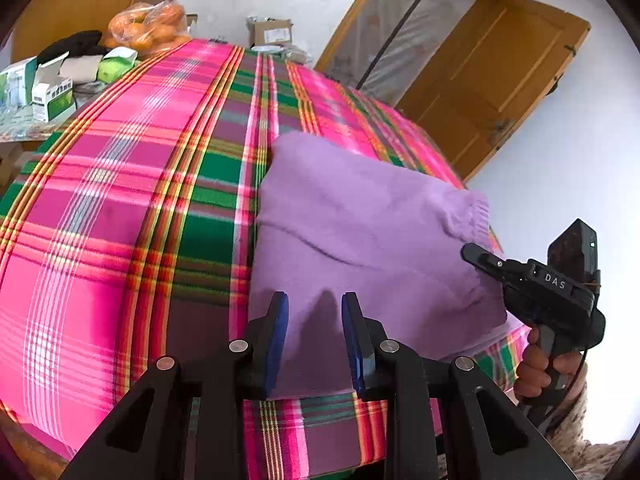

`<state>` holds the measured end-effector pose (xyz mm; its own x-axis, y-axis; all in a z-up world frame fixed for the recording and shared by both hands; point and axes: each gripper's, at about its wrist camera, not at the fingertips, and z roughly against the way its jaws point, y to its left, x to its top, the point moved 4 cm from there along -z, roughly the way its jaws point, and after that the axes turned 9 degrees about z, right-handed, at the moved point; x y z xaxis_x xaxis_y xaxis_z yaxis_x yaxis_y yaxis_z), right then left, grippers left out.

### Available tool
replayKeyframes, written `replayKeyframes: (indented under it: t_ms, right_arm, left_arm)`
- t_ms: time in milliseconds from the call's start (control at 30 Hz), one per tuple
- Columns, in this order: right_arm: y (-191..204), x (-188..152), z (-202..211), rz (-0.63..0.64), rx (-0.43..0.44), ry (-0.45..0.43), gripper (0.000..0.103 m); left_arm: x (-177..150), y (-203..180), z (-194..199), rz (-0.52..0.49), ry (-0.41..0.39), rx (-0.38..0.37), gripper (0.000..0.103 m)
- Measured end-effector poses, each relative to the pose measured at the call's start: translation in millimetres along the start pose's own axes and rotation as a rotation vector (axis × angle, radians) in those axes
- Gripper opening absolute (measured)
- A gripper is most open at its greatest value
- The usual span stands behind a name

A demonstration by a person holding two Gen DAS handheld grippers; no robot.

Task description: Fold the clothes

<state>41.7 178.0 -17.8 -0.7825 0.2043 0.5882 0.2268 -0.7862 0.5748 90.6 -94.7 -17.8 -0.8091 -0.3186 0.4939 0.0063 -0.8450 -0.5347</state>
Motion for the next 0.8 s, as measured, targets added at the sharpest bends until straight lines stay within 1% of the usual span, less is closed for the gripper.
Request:
replayKeyframes:
  t_ms: [100, 167, 267, 367, 433, 467, 567, 633, 733, 800]
  right_arm:
    - [-7.9, -3.3, -3.9, -0.009, -0.016, 0.015, 0.019]
    - [-13.4, -4.0, -4.1, -0.019, -0.027, 0.02, 0.021]
    - [-20.4, -1.1, 1.9, -0.023, -0.067, 0.007, 0.025]
    - [-16.1, 10.0, 18.2, 0.056, -0.17, -0.058, 0.025]
    - [-2.0, 21.3, 29.3, 0.147, -0.203, -0.113, 0.026]
    - [3.6, 25.4, 29.9, 0.173, -0.193, -0.118, 0.027]
    - [29.8, 40.1, 13.8, 0.268, -0.142, -0.069, 0.027]
    - [45.7, 47.0, -3.3, 0.335, -0.135, -0.037, 0.027]
    - [66.2, 55.1, -32.8, 0.419, -0.113, 0.019, 0.027]
    - [80.4, 58.2, -55.3, 0.482, -0.079, 0.077, 0.027]
  left_arm:
    - [-1.3, 2.6, -3.9, 0.008, 0.012, 0.008, 0.027]
    - [-2.3, 3.8, -5.1, 0.012, 0.017, 0.008, 0.029]
    - [-4.4, 4.6, -5.6, 0.016, 0.02, 0.005, 0.029]
    - [-3.1, 4.5, -4.8, 0.014, 0.018, 0.004, 0.029]
    - [-0.4, 4.9, -3.9, 0.014, 0.017, -0.001, 0.029]
    - [0.1, 5.2, -3.9, 0.015, 0.017, -0.005, 0.029]
    - [-0.8, 8.5, -2.5, 0.032, 0.02, -0.014, 0.029]
    - [-1.0, 10.8, 0.6, 0.04, 0.012, -0.019, 0.029]
    - [0.0, 17.3, 7.8, 0.055, -0.006, -0.003, 0.029]
    - [2.6, 22.1, 9.8, 0.066, -0.018, 0.008, 0.029]
